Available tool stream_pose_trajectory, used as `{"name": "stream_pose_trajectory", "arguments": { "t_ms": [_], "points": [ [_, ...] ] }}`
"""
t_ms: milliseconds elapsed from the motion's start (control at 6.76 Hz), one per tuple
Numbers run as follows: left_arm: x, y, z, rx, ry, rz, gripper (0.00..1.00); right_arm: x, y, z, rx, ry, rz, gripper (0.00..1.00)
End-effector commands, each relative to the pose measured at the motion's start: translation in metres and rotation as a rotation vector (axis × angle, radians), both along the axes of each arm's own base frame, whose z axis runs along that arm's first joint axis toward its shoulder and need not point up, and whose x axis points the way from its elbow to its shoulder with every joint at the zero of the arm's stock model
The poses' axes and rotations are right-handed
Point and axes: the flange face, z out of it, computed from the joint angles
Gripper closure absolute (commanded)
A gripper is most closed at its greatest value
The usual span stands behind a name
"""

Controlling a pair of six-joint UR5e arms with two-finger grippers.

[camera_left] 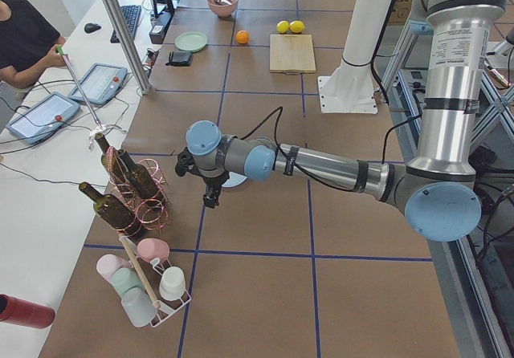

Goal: Pick orange to plate

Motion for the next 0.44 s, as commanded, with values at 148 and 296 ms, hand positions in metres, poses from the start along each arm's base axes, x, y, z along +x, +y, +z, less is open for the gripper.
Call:
{"name": "stream_pose_trajectory", "arguments": {
  "t_ms": [148,296],
  "points": [
    [0.117,0.009,-0.026,-0.132,-0.010,-0.164,0.00,0.001,0.001,0.000,0.001,-0.002,0.000,0.00],
    [0.145,0.015,-0.010,-0.139,-0.044,-0.151,0.00,0.001,0.001,0.000,0.001,-0.002,0.000,0.00]
  ]
}}
